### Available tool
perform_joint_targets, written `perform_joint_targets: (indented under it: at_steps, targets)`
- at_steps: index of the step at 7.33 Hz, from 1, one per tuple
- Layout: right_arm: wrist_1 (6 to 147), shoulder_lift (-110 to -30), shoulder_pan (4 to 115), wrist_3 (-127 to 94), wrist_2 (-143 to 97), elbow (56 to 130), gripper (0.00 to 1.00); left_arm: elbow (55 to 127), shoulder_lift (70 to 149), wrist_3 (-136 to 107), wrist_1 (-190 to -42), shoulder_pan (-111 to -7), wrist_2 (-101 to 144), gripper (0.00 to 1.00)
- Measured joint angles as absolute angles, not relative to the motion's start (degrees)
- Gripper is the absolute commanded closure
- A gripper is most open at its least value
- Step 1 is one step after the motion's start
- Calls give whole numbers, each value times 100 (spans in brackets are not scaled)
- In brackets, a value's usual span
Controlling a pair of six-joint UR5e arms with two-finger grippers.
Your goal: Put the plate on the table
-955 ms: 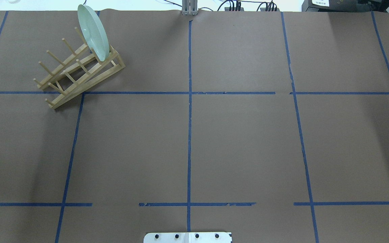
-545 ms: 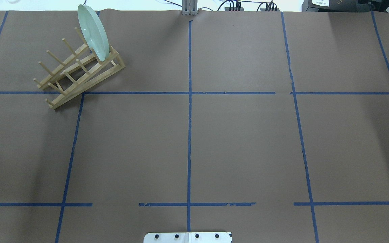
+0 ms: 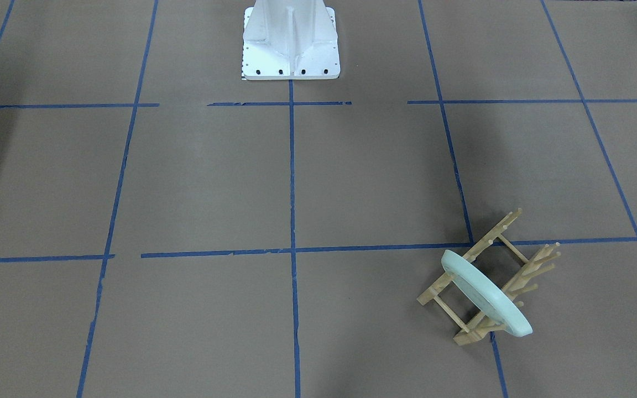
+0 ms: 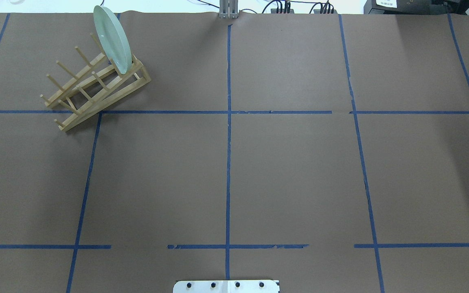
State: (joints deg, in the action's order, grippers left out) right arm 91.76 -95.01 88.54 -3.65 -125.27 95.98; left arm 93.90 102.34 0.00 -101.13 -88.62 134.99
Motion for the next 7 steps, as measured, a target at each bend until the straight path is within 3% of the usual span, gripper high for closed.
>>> perform_joint_targets:
  at_steps: [3,7]
  targets:
    - [9176,-9501,8859,-367,-12527,9598,0,9402,11097,-2889,-11063,-8132,13769,0]
    - [9176,-9501,8858,-364,-12528,9598,0,8695,11413,-8090,-14218,-6801,13351,0]
